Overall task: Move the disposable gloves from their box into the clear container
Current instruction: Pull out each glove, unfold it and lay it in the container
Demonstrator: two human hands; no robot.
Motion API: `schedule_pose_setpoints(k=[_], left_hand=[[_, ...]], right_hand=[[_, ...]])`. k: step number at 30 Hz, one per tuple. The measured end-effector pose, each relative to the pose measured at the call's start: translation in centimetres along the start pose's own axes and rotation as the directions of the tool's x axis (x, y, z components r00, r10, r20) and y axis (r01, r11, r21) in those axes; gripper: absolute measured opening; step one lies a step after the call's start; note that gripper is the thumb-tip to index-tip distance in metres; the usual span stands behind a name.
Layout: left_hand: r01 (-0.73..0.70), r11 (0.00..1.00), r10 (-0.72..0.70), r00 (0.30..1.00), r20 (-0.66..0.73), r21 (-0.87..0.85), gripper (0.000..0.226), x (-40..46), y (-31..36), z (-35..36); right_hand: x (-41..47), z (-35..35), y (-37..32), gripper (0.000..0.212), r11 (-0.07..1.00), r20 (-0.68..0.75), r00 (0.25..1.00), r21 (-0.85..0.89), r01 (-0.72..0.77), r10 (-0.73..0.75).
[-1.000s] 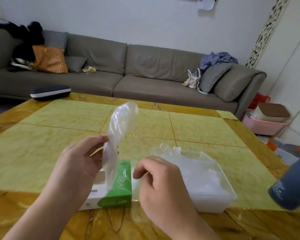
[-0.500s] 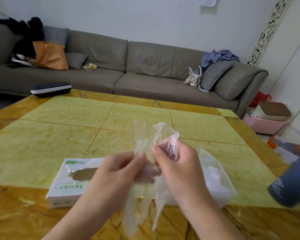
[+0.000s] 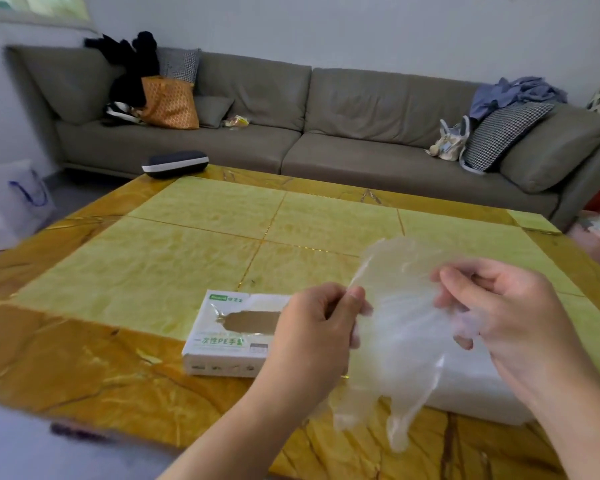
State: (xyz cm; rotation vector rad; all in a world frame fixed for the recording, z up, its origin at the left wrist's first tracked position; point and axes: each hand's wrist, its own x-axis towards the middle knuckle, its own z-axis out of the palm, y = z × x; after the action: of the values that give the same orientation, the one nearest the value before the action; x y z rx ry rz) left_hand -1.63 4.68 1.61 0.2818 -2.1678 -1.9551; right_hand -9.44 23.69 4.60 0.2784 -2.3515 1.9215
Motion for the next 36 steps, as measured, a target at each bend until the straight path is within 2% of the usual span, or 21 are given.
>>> schedule_pose_setpoints(k=[3,7,12,15,18,21,23,25,26,28,29,32,34,36], left_hand=[[0.002,1.000,-0.002,1.000,0.009,0.026,0.035,0.3,0.0,-0.4],[-0.001,0.999,-0.001,0.998,0.059,0.041,0.041,0.4,0.5,-0.8],[0.007,0.998,-0.001,0.996,0.089,-0.067,0.034,0.9,1.0,-1.0],[0.045,0.986,-0.033,0.996,0.078,-0.162,0.024,1.4,0.5,-1.6],[0.088,0.973,-0.077,0.995,0.059,-0.215,0.021,1.6,0.5,-1.7],[0.132,0.890,-0.128,0.991,0.040,-0.437,0.022,1.8,1.2,-1.6],[0.169,0.777,-0.201,0.979,0.015,-0.606,0.024,2.0,1.6,-1.6],[0.225,0.677,-0.243,0.967,0.076,-0.701,0.038,1.9,1.7,-1.5],[0.265,0.670,-0.228,0.962,0.147,-0.694,0.053,1.7,1.5,-1.5],[0.309,0.770,-0.168,0.943,0.289,-0.559,0.074,1.2,1.1,-0.9],[0.290,0.818,-0.152,0.942,0.300,-0.497,0.071,0.8,1.1,-0.5],[0.237,0.855,-0.195,0.971,0.137,-0.462,0.034,0.8,0.8,0.5],[0.240,0.863,-0.226,0.970,0.086,-0.445,0.029,1.2,0.8,0.5],[0.242,0.897,-0.214,0.970,0.116,-0.369,0.024,1.3,0.9,0.3]], right_hand=[[-0.2,-0.5,-0.5,0.016,0.999,0.033,0.999,-0.047,-0.021,0.023],[-0.3,-0.5,-0.4,0.003,0.998,0.191,0.981,-0.045,-0.036,0.044],[-0.2,-0.9,0.0,0.009,0.991,0.079,0.994,0.110,-0.078,0.069],[-0.1,-1.0,-0.2,0.010,0.981,0.109,0.988,0.148,-0.122,0.107],[0.1,-1.9,-0.1,0.009,0.988,0.163,0.980,0.080,-0.129,0.115],[0.1,-2.5,0.3,0.008,0.990,0.081,0.992,0.095,-0.104,0.097],[0.0,-2.5,0.5,0.009,0.990,0.031,0.995,0.103,-0.097,0.094],[-0.1,-2.5,0.5,0.009,0.986,0.003,0.995,0.131,-0.099,0.099],[-0.2,-2.4,0.5,0.009,0.985,-0.009,0.995,0.143,-0.101,0.104],[-0.4,-2.2,0.5,0.010,0.986,-0.033,0.995,0.138,-0.088,0.094],[-0.5,-2.1,0.5,0.011,0.989,-0.035,0.996,0.129,-0.078,0.083],[-0.5,-2.3,0.5,0.015,0.988,0.001,0.997,0.133,-0.073,0.073],[-0.3,-3.1,0.3,0.015,0.984,0.026,0.996,0.157,-0.085,0.081],[-0.1,-4.1,0.0,0.015,0.986,0.080,0.992,0.127,-0.104,0.095]])
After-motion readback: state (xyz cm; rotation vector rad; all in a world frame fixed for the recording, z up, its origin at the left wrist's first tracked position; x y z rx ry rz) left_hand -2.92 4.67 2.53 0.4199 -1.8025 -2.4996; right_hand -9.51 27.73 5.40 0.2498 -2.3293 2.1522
